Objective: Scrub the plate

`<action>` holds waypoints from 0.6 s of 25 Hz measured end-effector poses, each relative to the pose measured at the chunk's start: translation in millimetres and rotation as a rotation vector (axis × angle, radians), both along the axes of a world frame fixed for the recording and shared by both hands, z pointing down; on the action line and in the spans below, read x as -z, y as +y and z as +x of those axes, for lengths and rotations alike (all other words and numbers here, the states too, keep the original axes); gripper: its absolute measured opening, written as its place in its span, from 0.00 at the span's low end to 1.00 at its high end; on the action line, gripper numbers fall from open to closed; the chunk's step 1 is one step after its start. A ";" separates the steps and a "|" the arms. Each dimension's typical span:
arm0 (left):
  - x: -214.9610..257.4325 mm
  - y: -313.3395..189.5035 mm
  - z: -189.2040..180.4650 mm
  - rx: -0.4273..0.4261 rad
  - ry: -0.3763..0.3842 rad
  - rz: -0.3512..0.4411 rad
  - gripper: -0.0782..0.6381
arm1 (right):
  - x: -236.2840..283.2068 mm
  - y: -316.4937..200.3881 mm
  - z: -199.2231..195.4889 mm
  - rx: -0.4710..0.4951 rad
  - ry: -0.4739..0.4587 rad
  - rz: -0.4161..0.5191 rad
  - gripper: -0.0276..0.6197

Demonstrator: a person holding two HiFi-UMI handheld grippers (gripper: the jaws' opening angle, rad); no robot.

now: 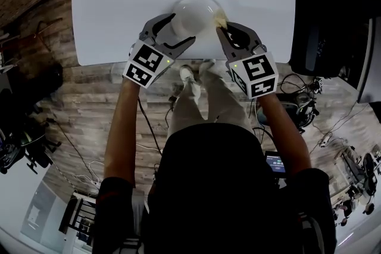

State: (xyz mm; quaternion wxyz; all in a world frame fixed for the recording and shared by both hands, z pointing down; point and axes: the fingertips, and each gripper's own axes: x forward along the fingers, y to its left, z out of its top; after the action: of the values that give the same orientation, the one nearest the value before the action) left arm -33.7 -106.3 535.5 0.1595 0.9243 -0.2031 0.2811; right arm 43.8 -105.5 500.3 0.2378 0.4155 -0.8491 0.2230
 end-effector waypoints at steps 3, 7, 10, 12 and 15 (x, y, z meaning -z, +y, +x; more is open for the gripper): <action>-7.1 3.7 1.9 -0.046 -0.037 -0.011 0.59 | -0.3 -3.9 5.4 -0.011 0.007 0.002 0.11; -15.9 8.0 3.8 -0.087 -0.086 -0.011 0.61 | -2.0 -5.2 9.4 -0.027 0.008 0.003 0.11; -24.7 9.9 3.3 -0.106 -0.127 0.001 0.61 | -3.8 -4.9 8.6 -0.028 0.004 -0.001 0.11; -26.4 8.5 5.4 -0.118 -0.151 0.016 0.62 | -6.2 -4.4 10.1 -0.028 0.007 -0.004 0.11; -28.8 4.5 6.6 -0.118 -0.172 0.027 0.62 | -8.1 -3.9 11.0 -0.034 0.006 -0.008 0.11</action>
State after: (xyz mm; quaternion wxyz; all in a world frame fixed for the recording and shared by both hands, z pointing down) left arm -27.1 -101.8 564.3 0.1125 0.9091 -0.1652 0.3656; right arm 54.8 -109.4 508.3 0.2380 0.4295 -0.8405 0.2291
